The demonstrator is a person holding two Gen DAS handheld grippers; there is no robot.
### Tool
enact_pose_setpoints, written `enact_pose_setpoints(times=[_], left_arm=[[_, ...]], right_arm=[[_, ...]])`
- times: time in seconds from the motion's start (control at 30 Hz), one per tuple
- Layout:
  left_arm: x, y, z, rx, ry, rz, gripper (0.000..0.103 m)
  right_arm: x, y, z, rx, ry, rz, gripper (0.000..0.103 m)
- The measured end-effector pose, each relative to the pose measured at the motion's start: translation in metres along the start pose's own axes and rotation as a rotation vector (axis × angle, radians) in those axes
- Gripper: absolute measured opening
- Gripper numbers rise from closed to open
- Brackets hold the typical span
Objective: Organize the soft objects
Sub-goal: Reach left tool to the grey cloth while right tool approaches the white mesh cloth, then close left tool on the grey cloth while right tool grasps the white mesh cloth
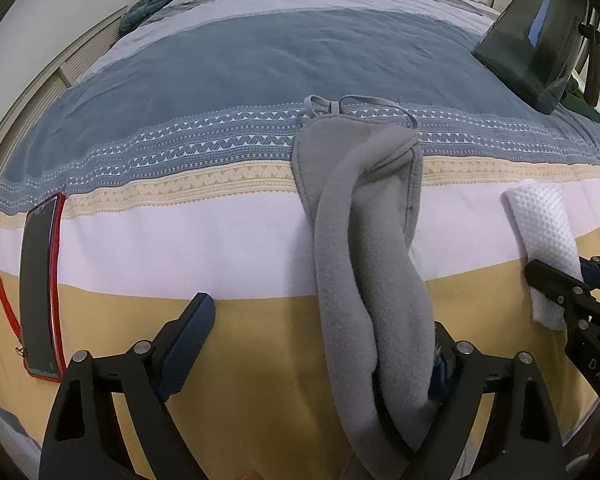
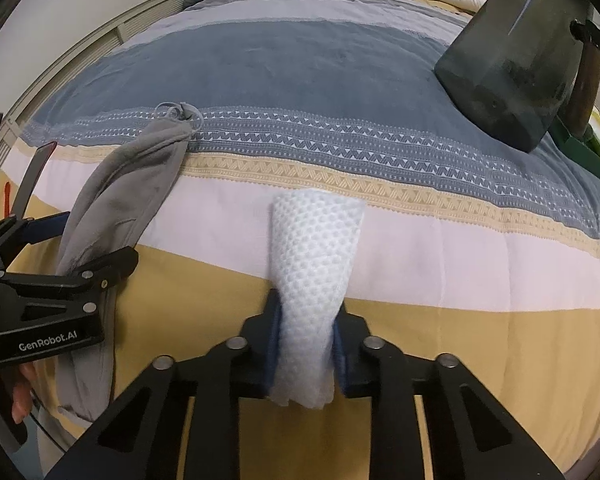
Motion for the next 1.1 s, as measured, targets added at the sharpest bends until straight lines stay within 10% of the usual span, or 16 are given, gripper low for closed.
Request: enact_pose_setpoints(times=[0.63, 1.1], left_arm=[[0.001, 0.007, 0.025, 0.0, -0.05, 0.008, 0.032], [0.002, 0.01, 0.033, 0.026, -0.07, 0.009, 0.022]], right_arm=[[-0.005, 0.007, -0.002, -0.008, 0.092, 0.012, 0.01], [-0.004, 0.009, -0.004, -0.008, 0.126, 0.024, 0.009]])
Point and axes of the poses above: each gripper's, at about its wrist camera, not at the fingertips, and y roughly against the way its jaws point, z to its right, x to its top, the point moved 6 cm from there along -y, roughly the way its jaws point, and after that the axes turned 2 degrees about y, right-handed, at the moved point
